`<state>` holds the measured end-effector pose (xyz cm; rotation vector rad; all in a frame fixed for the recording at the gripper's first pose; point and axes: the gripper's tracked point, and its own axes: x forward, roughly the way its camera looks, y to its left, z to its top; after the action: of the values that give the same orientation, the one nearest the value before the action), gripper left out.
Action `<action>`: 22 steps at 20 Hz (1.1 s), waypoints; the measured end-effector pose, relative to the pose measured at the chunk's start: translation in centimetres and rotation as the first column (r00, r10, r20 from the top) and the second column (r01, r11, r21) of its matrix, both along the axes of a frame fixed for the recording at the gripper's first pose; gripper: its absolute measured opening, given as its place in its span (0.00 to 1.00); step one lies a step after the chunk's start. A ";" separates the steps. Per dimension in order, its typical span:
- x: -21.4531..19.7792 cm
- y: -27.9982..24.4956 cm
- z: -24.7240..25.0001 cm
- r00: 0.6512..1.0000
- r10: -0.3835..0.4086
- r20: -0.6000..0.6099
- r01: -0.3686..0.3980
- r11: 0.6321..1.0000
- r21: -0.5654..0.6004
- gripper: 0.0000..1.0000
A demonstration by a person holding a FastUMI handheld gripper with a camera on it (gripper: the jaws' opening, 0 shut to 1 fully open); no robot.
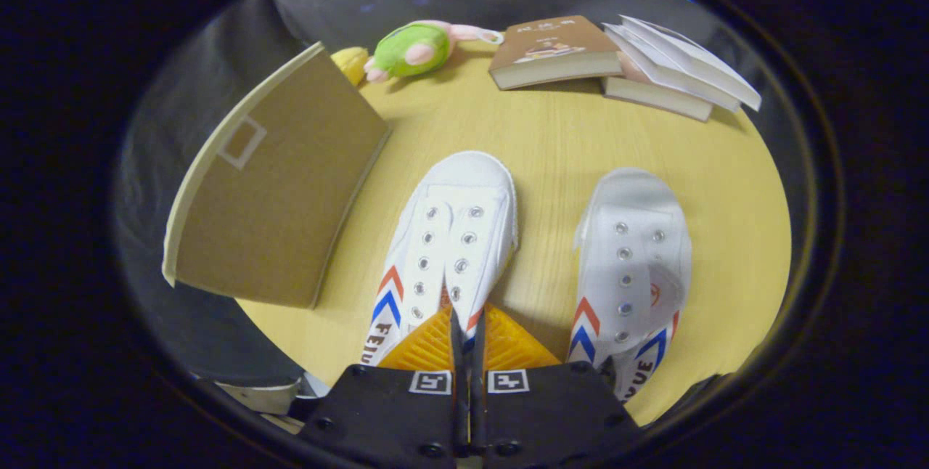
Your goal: Open the storage box then place both shoes into the box .Put the left shoe in first, then the right shoe, with the right side of both shoes facing outward in a uniform manner.
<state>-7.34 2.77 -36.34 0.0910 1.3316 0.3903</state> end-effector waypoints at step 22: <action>7.8 8.6 17.4 0.960 -0.255 0.119 0.229 0.953 0.197 0.04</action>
<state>0.50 11.36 -18.92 0.3699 1.1246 0.3025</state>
